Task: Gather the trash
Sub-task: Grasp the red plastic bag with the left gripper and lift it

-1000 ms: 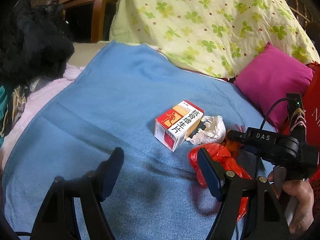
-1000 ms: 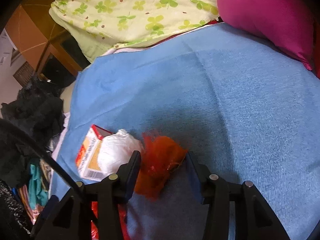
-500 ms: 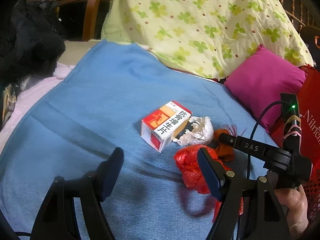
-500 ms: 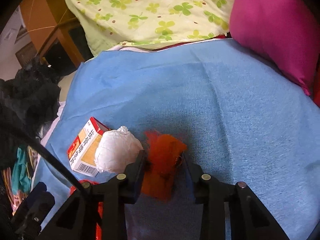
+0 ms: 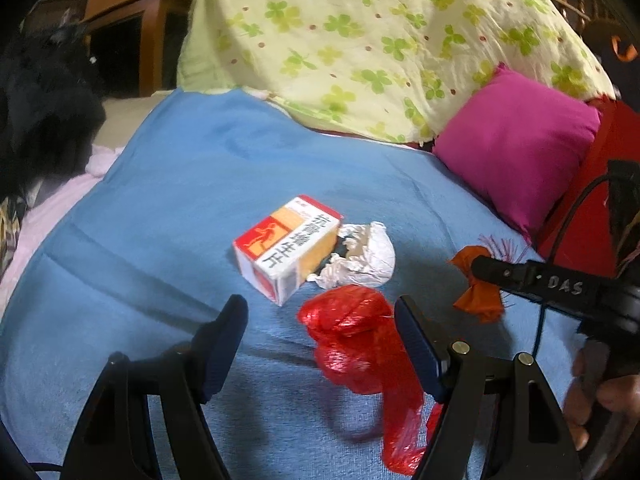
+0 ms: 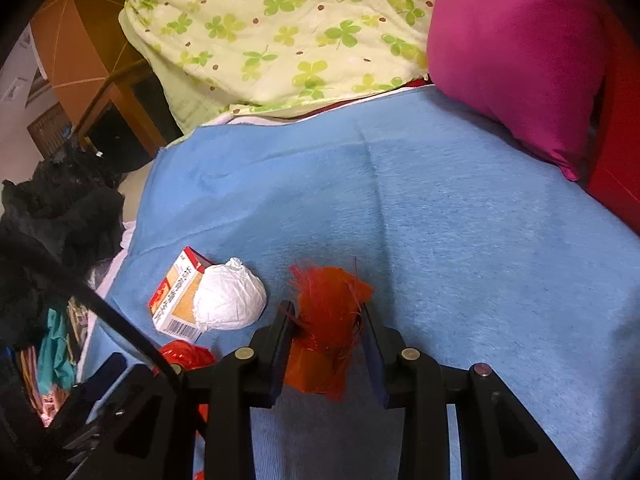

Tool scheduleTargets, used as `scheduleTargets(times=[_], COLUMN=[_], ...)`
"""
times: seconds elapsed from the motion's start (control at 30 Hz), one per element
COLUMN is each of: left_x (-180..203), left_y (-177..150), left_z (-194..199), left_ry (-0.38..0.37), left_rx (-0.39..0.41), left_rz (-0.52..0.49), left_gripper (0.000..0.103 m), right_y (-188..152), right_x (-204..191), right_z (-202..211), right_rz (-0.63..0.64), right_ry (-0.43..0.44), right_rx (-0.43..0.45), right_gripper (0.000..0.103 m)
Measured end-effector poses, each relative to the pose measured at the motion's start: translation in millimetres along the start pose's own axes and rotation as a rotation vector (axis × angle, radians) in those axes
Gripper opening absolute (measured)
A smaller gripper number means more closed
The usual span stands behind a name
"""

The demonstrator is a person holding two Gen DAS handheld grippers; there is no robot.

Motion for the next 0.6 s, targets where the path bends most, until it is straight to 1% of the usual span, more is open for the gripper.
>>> scheduleTargets(times=[0.1,0.23,0.4,0.6], left_x=[7.4,13.7,18.1,18.4], left_y=[-1.5,-2.4,-3.8,-7.1], left_z=[-4.3,-9.0,-15.1,-25.1], left_ry=[0.008,0.001,-0.018,-0.002], left_rx=[-0.010,-0.027,-0.053,-0.089], left_rz=[-0.028,-0.038,-0.024,-0.017], left_gripper=[0.076,0.076,0.076,0.076], right_y=[-1.2,-2.3,-3.8,-6.4], right_x=[4.3,10.3,16.6,21.6], right_z=[5.6,9.6,14.0,17.8], right_rz=[-0.002,0.002,-0.002,0.000], right_ry=[0.005,0.005,0.009,0.011], right_rx=[0.001,0.000,-0.002,-0.009], right_gripper=[0.036,0.036,0.036,0.036])
Point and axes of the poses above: each gripper's, at about its wrist camera, not at the fingertips, and z roughly against the way its jaws point, x to its right, y to its top, the point moved 4 cm from there along -z, roughly the way its jaws point, and after that the axes turned 8 degrees about -y, right-handed, at the moved point
